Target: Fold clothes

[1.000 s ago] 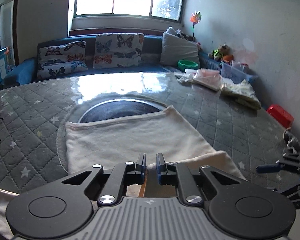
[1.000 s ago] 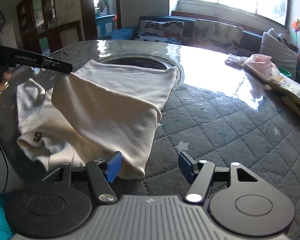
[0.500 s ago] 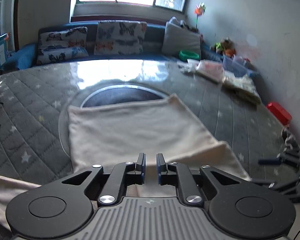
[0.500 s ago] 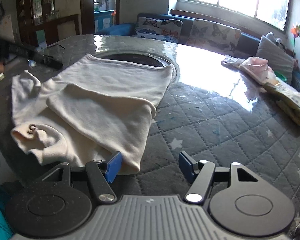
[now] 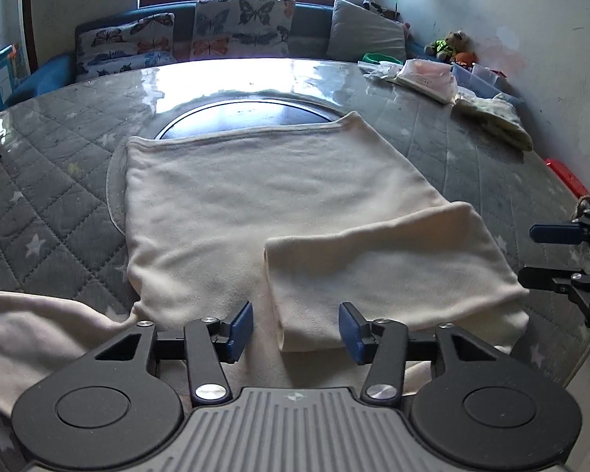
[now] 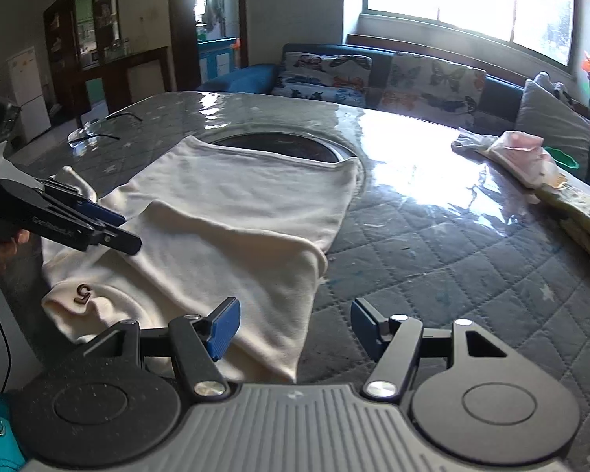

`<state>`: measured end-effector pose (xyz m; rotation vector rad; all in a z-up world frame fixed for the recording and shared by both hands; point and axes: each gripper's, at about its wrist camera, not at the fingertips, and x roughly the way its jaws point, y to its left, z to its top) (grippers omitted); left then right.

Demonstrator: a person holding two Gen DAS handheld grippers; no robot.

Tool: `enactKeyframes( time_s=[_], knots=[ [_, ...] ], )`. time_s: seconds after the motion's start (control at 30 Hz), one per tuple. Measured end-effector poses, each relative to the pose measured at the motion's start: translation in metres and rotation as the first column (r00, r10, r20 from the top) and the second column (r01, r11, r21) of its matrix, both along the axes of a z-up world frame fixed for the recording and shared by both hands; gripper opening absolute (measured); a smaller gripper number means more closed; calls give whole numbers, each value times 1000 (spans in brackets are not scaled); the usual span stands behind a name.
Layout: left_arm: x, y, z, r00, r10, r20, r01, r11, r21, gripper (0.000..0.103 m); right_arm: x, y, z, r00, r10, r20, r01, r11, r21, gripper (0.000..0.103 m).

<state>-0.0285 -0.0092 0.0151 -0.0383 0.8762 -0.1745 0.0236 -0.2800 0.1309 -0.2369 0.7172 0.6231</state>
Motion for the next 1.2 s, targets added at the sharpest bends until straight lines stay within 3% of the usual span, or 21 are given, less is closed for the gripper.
enactKeyframes(
  time_s=[0.03, 0.07, 0.13, 0.23, 0.33, 0.73, 0.9, 1.2],
  knots=[
    [-2, -2, 0, 1000, -8, 5, 8, 1000, 6, 32, -1, 1, 0, 1000, 4, -1, -4, 1000, -1, 64],
    [-3, -5, 0, 1000, -17, 9, 16, 1000, 12, 29, -2, 1, 0, 1000, 8, -3, -8, 1000, -1, 64],
    [-6, -9, 1, 999, -31, 21, 31, 999, 27, 15, -5, 3, -1, 1000, 18, -6, -18, 1000, -4, 64],
    [-9, -8, 9, 999, -20, 31, 20, 1000, 9, 8, -7, 5, -1, 1000, 28, -2, -28, 1000, -8, 64],
    [-15, -3, 28, 999, 0, 48, 2, 999, -36, 7, -11, 8, 0, 999, 54, 1, -54, 998, -11, 64],
    [-28, 14, 31, 1000, 20, -23, -21, 998, -57, 7, -13, 10, -2, 996, 85, -6, -85, 996, 3, 65],
    [-28, 9, 23, 1000, 11, -24, -11, 1000, 8, 16, 0, 12, 5, 999, 41, 25, -41, 999, 18, 64],
    [-24, 12, 15, 999, 1, -33, 0, 1000, 30, 17, 39, 30, -5, 994, -105, 38, 103, 994, 31, 61]
  ],
)
